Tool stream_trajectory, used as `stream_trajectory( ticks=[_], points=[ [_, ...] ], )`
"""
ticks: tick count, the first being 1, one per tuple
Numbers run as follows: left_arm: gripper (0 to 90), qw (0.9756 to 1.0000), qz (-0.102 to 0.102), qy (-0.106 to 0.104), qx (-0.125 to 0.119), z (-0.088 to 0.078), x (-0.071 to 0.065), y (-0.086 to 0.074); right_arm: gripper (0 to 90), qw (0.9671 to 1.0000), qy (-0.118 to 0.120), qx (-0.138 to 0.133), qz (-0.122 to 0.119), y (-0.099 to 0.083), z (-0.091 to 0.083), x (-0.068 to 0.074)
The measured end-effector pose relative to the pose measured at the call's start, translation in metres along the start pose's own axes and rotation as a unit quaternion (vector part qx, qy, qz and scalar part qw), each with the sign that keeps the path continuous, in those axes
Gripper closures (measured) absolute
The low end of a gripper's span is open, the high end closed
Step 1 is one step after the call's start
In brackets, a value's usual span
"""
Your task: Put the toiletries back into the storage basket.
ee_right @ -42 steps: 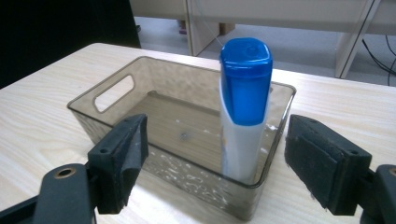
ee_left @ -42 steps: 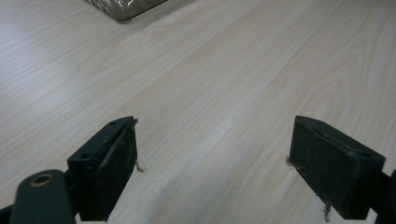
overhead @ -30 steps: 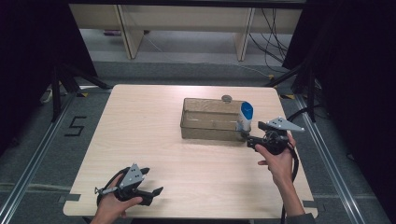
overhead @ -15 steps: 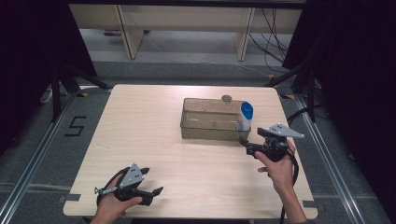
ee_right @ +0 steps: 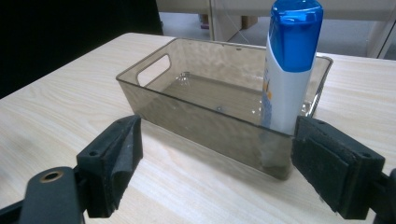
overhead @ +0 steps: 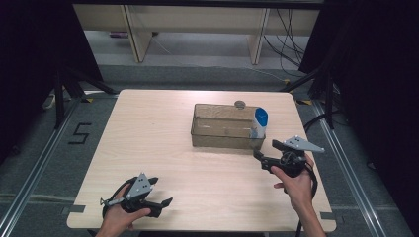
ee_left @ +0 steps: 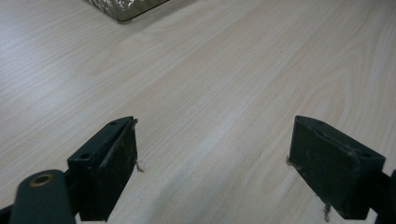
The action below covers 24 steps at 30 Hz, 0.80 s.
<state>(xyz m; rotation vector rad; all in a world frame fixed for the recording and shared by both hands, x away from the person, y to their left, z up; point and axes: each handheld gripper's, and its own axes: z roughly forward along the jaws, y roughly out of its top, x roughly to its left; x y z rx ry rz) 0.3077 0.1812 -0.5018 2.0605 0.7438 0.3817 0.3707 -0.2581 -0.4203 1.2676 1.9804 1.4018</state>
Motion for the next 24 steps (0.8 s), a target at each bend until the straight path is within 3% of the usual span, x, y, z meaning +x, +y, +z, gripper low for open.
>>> stream_trajectory(
  ticks=[4, 6, 7, 8, 9, 11, 12, 15, 16, 17, 18, 19, 20, 21, 22, 23, 24],
  points=[
    [14.9, 1.0, 0.003, 0.0, 0.005, 0.0, 0.001, 0.0, 17.9, 0.9997, -0.003, -0.008, -0.021, -0.003, -0.002, 0.0],
    [14.9, 1.0, 0.003, 0.001, 0.004, 0.0, 0.001, 0.0, 17.9, 0.9999, 0.003, -0.005, -0.012, -0.005, -0.003, 0.003],
    [14.9, 0.9998, 0.014, 0.005, 0.013, -0.001, 0.002, 0.0, 17.9, 1.0, 0.005, -0.001, -0.006, -0.006, -0.004, 0.004],
    [15.0, 0.9998, 0.013, 0.005, 0.012, -0.001, 0.002, 0.0, 17.9, 0.9998, 0.0, -0.006, -0.019, -0.007, -0.004, 0.003],
    [14.9, 0.9998, 0.014, 0.004, 0.014, -0.001, 0.002, 0.0, 17.9, 1.0, 0.005, 0.001, -0.006, -0.008, -0.005, 0.005],
    [14.9, 1.0, 0.003, 0.001, 0.004, 0.0, 0.001, 0.0, 17.9, 0.9998, 0.0, -0.006, -0.021, -0.01, -0.005, 0.005],
    [15.0, 1.0, 0.004, 0.001, 0.006, 0.0, 0.001, 0.0, 17.9, 0.9999, 0.008, 0.002, -0.006, -0.011, -0.006, 0.006],
    [15.0, 1.0, 0.0, 0.001, 0.0, 0.0, 0.0, 0.0, 17.9, 0.9998, 0.007, 0.004, -0.016, -0.014, -0.007, 0.006],
    [14.9, 1.0, 0.001, 0.0, 0.002, 0.0, 0.0, 0.0, 18.0, 0.9999, 0.01, 0.002, 0.002, -0.015, -0.007, 0.009],
    [15.0, 1.0, 0.002, 0.001, 0.003, 0.0, 0.0, 0.0, 17.9, 0.9999, 0.013, 0.002, -0.01, -0.016, -0.007, 0.008],
    [15.0, 0.9999, 0.012, 0.005, 0.01, -0.001, 0.002, 0.0, 18.0, 0.9999, 0.013, 0.002, -0.003, -0.017, -0.007, 0.009],
    [14.9, 0.9998, 0.014, 0.005, 0.013, -0.001, 0.002, 0.0, 18.0, 0.9998, 0.013, 0.005, -0.011, -0.018, -0.007, 0.008],
    [15.0, 1.0, -0.002, 0.0, -0.002, 0.0, 0.0, 0.0, 18.0, 0.9999, 0.01, 0.003, -0.013, -0.02, -0.006, 0.008],
    [14.9, 1.0, 0.0, 0.001, 0.0, 0.0, 0.0, 0.0, 18.0, 0.9998, 0.015, 0.009, -0.001, -0.021, -0.007, 0.01],
    [14.9, 1.0, 0.001, 0.002, 0.0, 0.0, 0.0, 0.0, 18.0, 0.9998, 0.012, 0.005, -0.016, -0.022, -0.006, 0.009],
    [15.0, 0.9999, 0.012, 0.006, 0.011, -0.001, 0.002, 0.0, 18.0, 0.9998, 0.01, 0.011, -0.015, -0.024, -0.006, 0.008],
    [15.0, 1.0, 0.002, 0.002, 0.003, 0.0, 0.001, 0.0, 18.1, 0.9997, 0.013, 0.009, -0.019, -0.025, -0.006, 0.009]
  ],
)
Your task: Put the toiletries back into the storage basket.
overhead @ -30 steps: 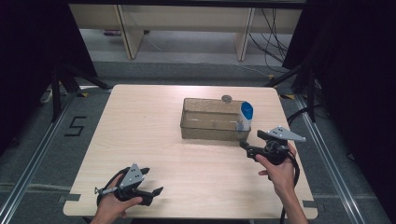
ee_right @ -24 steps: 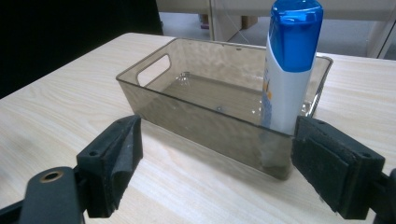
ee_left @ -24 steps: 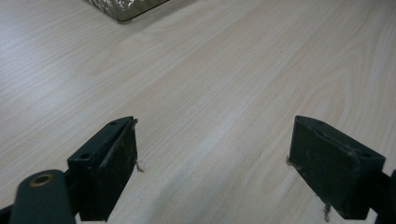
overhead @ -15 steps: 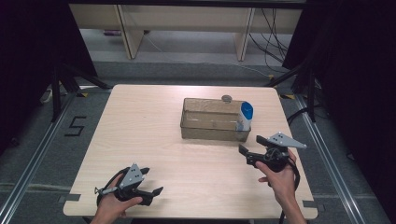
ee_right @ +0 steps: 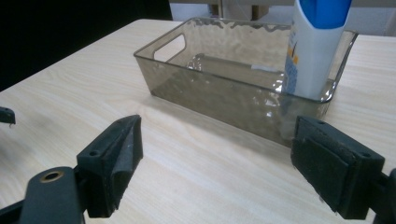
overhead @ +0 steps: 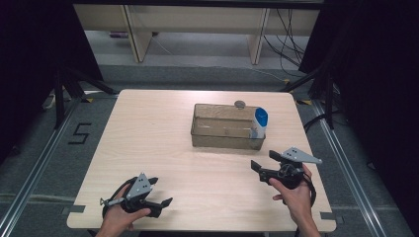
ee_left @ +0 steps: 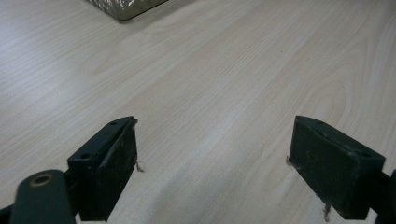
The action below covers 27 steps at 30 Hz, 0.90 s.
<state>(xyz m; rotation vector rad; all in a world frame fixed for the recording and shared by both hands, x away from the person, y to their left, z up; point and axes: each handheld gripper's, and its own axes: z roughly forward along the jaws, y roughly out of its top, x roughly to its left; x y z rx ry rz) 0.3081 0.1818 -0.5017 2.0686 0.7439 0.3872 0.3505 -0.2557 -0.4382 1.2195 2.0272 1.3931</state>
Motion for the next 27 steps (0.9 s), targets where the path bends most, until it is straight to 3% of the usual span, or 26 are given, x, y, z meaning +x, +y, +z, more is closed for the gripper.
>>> stream_trajectory(
  ticks=[4, 5, 6, 7, 8, 9, 11, 15, 16, 17, 18, 19, 20, 21, 22, 24, 26, 27],
  points=[
    [14.9, 1.0, -0.003, 0.001, -0.006, 0.0, -0.001, 0.0, 18.1, 0.9999, 0.002, 0.006, 0.009, -0.005, 0.0, 0.003],
    [15.0, 1.0, -0.003, 0.0, -0.004, 0.0, -0.001, 0.0, 18.1, 1.0, 0.001, 0.007, -0.002, -0.005, 0.0, 0.002],
    [14.9, 1.0, -0.003, -0.002, -0.002, 0.0, 0.0, 0.0, 18.1, 0.9998, 0.013, 0.008, 0.009, -0.007, 0.001, 0.004],
    [14.9, 1.0, -0.004, -0.002, -0.005, 0.0, -0.001, 0.0, 18.1, 0.9998, 0.008, 0.012, 0.015, -0.008, 0.0, 0.005],
    [14.9, 1.0, -0.001, 0.001, -0.002, 0.0, -0.001, 0.0, 18.2, 0.9999, 0.008, 0.011, 0.003, -0.009, 0.001, 0.005],
    [14.9, 1.0, -0.001, 0.001, -0.002, 0.0, -0.001, 0.0, 18.2, 0.9997, 0.016, 0.016, 0.013, -0.011, 0.001, 0.006],
    [14.9, 1.0, -0.005, -0.002, -0.005, 0.0, -0.001, 0.0, 18.2, 0.9998, 0.008, 0.019, 0.002, -0.013, 0.001, 0.006],
    [14.9, 1.0, -0.005, 0.0, -0.007, 0.001, -0.001, 0.0, 18.3, 0.9994, 0.015, 0.025, 0.018, -0.016, -0.001, 0.01],
    [14.9, 1.0, -0.004, -0.001, -0.005, 0.0, -0.001, 0.0, 18.3, 0.9997, 0.009, 0.022, -0.004, -0.017, -0.002, 0.008],
    [14.9, 1.0, -0.001, 0.0, -0.001, 0.0, -0.001, 0.0, 18.3, 0.9994, 0.015, 0.026, 0.015, -0.018, -0.002, 0.011],
    [14.9, 1.0, -0.004, 0.002, -0.004, 0.0, -0.002, 0.0, 18.3, 0.9995, 0.014, 0.026, 0.005, -0.019, -0.002, 0.01],
    [15.0, 1.0, -0.004, 0.002, -0.004, 0.0, -0.001, 0.0, 18.3, 0.9994, 0.017, 0.027, 0.012, -0.02, -0.003, 0.011],
    [15.0, 1.0, -0.005, -0.001, -0.006, 0.001, -0.001, 0.0, 18.3, 0.9997, 0.01, 0.021, -0.004, -0.021, -0.003, 0.01],
    [15.0, 1.0, -0.004, -0.002, -0.004, 0.0, -0.001, 0.0, 18.3, 0.9994, 0.016, 0.028, 0.012, -0.022, -0.004, 0.012],
    [15.0, 1.0, -0.001, 0.001, -0.001, 0.0, -0.001, 0.0, 18.3, 0.9996, 0.012, 0.025, 0.001, -0.023, -0.003, 0.011],
    [15.0, 1.0, -0.004, 0.0, -0.006, 0.001, -0.001, 0.0, 18.3, 0.9994, 0.017, 0.026, 0.012, -0.025, -0.004, 0.013],
    [15.0, 1.0, -0.001, -0.001, -0.002, 0.0, -0.001, 0.0, 18.3, 0.9996, 0.013, 0.024, 0.002, -0.026, -0.005, 0.013],
    [15.0, 1.0, -0.001, 0.002, -0.001, 0.0, -0.001, 0.0, 18.3, 0.999, 0.022, 0.032, 0.022, -0.027, -0.005, 0.015]
  ],
)
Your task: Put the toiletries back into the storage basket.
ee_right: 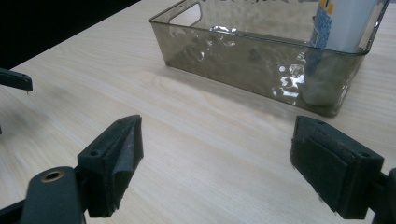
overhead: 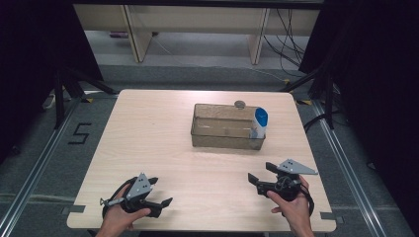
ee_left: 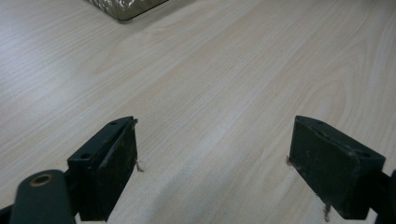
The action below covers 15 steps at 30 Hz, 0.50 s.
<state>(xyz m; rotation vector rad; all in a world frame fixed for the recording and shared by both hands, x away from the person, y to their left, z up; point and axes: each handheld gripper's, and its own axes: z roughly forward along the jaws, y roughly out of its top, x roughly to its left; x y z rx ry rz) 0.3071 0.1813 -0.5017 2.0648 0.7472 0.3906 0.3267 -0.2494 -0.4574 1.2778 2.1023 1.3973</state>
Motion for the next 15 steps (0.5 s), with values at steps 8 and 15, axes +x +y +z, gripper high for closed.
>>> stream_trajectory(
  ticks=[8, 15],
  points=[
    [15.0, 1.0, -0.003, -0.002, -0.003, 0.0, 0.0, 0.0, 18.3, 0.9998, 0.005, -0.006, -0.02, -0.006, -0.001, 0.002],
    [14.9, 1.0, 0.002, 0.005, 0.005, 0.0, 0.0, 0.0, 18.0, 0.9999, 0.011, 0.007, -0.004, -0.012, -0.004, 0.009]
  ],
)
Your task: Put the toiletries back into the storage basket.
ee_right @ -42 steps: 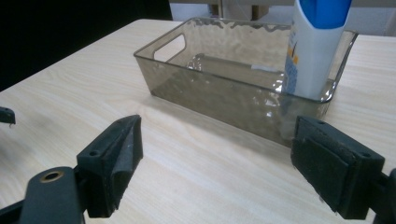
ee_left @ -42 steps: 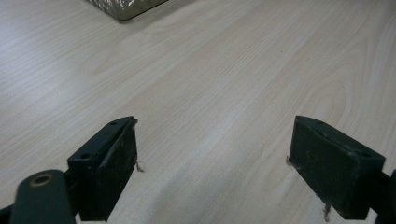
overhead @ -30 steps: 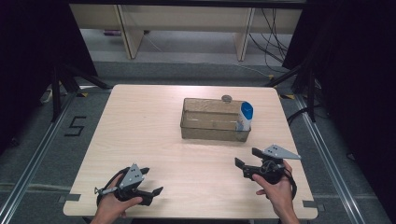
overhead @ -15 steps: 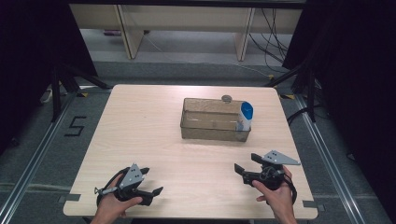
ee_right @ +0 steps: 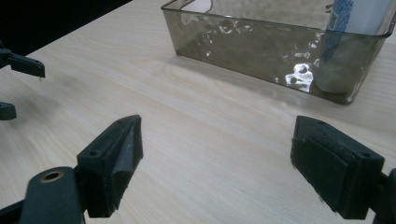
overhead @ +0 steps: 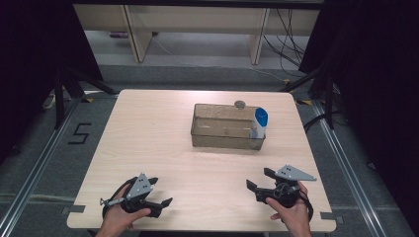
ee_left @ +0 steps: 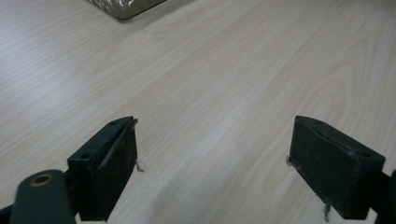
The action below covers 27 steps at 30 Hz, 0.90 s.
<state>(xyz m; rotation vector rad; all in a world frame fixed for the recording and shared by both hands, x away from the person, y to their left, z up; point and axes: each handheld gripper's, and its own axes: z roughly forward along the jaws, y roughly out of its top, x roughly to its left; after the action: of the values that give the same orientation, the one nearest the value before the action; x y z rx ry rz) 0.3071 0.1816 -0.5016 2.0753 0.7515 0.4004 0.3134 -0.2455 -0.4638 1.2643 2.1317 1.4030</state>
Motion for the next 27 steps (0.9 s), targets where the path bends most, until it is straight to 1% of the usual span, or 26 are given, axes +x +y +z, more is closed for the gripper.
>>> stream_trajectory(
  ticks=[1, 2, 3, 4, 5, 6, 7, 8, 9, 10, 11, 12, 14, 15, 16, 17, 18, 19, 20, 21, 22, 23, 24, 25, 26, 27],
  points=[
    [14.9, 1.0, 0.008, 0.002, -0.001, 0.001, 0.002, -0.001, 18.0, 0.9998, -0.007, -0.004, -0.018, 0.0, 0.001, -0.002],
    [14.9, 1.0, 0.009, 0.002, 0.001, 0.001, 0.002, 0.0, 17.9, 0.9996, -0.012, -0.004, -0.026, 0.0, -0.001, -0.003],
    [14.9, 0.9999, 0.01, 0.003, 0.007, -0.001, 0.002, 0.0, 17.7, 1.0, -0.002, -0.003, -0.009, -0.002, -0.002, 0.0],
    [14.9, 0.9999, 0.01, 0.002, 0.008, -0.001, 0.002, 0.0, 17.6, 0.9999, -0.002, -0.001, -0.017, -0.002, -0.002, -0.001],
    [15.0, 0.9999, 0.01, 0.003, 0.009, -0.001, 0.002, 0.0, 17.6, 0.9998, -0.001, -0.005, -0.017, -0.003, -0.002, -0.001],
    [15.0, 1.0, -0.006, -0.002, -0.008, 0.001, -0.001, 0.0, 17.6, 1.0, -0.002, 0.002, -0.008, -0.004, -0.004, 0.001],
    [15.0, 0.9999, -0.006, -0.003, -0.008, 0.001, 0.0, 0.0, 17.6, 0.9998, -0.003, 0.004, -0.02, -0.004, -0.005, -0.001],
    [15.0, 1.0, -0.006, -0.004, -0.006, 0.001, 0.0, 0.0, 17.6, 0.9999, 0.0, 0.012, -0.001, -0.005, -0.006, 0.002],
    [15.0, 0.9999, 0.011, 0.003, 0.01, -0.001, 0.002, 0.0, 17.6, 0.9998, -0.007, -0.003, -0.018, -0.006, -0.005, 0.001],
    [15.0, 1.0, 0.009, 0.003, 0.001, 0.0, 0.002, 0.0, 17.5, 0.9997, -0.002, 0.002, -0.023, -0.006, -0.005, 0.0],
    [15.0, 0.9999, 0.011, 0.0, 0.003, 0.001, 0.003, 0.0, 17.4, 0.9996, -0.008, 0.01, -0.026, -0.006, -0.008, 0.0],
    [15.0, 0.9999, 0.011, 0.005, 0.003, 0.001, 0.002, 0.0, 17.4, 0.9997, -0.006, 0.016, -0.019, -0.007, -0.008, 0.002],
    [15.0, 0.9999, 0.01, 0.003, 0.007, -0.001, 0.002, 0.0, 17.4, 0.9994, -0.009, 0.008, -0.034, -0.008, -0.008, 0.001],
    [15.0, 1.0, 0.009, 0.003, 0.004, 0.0, 0.001, 0.0, 17.4, 0.9998, -0.001, 0.017, -0.009, -0.009, -0.01, 0.005],
    [14.9, 1.0, 0.003, 0.002, -0.001, 0.0, 0.001, 0.0, 17.4, 0.9995, -0.003, 0.012, -0.03, -0.01, -0.009, 0.003],
    [14.9, 1.0, 0.005, 0.002, 0.004, 0.0, 0.001, 0.0, 17.4, 0.9996, -0.002, 0.019, -0.021, -0.011, -0.01, 0.005],
    [15.0, 1.0, -0.001, 0.001, -0.004, 0.001, 0.0, 0.0, 17.4, 0.9996, -0.004, 0.016, -0.023, -0.012, -0.01, 0.006],
    [14.9, 1.0, 0.002, -0.002, -0.001, 0.0, 0.001, 0.0, 17.4, 0.9991, -0.008, 0.016, -0.037, -0.012, -0.011, 0.005],
    [14.9, 0.9999, -0.006, -0.007, -0.006, 0.001, 0.0, 0.0, 17.4, 0.9992, -0.005, 0.018, -0.036, -0.013, -0.011, 0.005],
    [15.0, 0.9999, -0.006, -0.007, -0.005, 0.001, 0.0, -0.001, 17.4, 0.9992, -0.009, 0.022, -0.034, -0.014, -0.012, 0.007],
    [14.9, 0.9999, -0.006, -0.007, -0.006, 0.002, 0.0, -0.001, 17.4, 0.999, -0.005, 0.015, -0.043, -0.015, -0.01, 0.006],
    [15.0, 0.9999, -0.006, -0.007, -0.006, 0.002, 0.0, -0.001, 17.5, 0.9994, -0.003, 0.021, -0.029, -0.017, -0.012, 0.009],
    [15.0, 0.9999, -0.006, -0.007, -0.005, 0.001, 0.0, -0.001, 17.5, 0.9986, -0.007, 0.024, -0.046, -0.017, -0.013, 0.008],
    [15.0, 0.9999, -0.006, -0.006, -0.007, 0.002, 0.0, -0.001, 17.5, 0.9985, -0.008, 0.023, -0.049, -0.018, -0.013, 0.008],
    [14.9, 1.0, -0.006, -0.005, -0.004, 0.001, 0.0, -0.001, 17.4, 0.9989, -0.002, 0.027, -0.038, -0.019, -0.013, 0.01],
    [15.0, 1.0, -0.006, -0.005, -0.005, 0.001, 0.0, 0.0, 17.4, 0.9985, -0.004, 0.026, -0.048, -0.019, -0.014, 0.009]
  ],
)
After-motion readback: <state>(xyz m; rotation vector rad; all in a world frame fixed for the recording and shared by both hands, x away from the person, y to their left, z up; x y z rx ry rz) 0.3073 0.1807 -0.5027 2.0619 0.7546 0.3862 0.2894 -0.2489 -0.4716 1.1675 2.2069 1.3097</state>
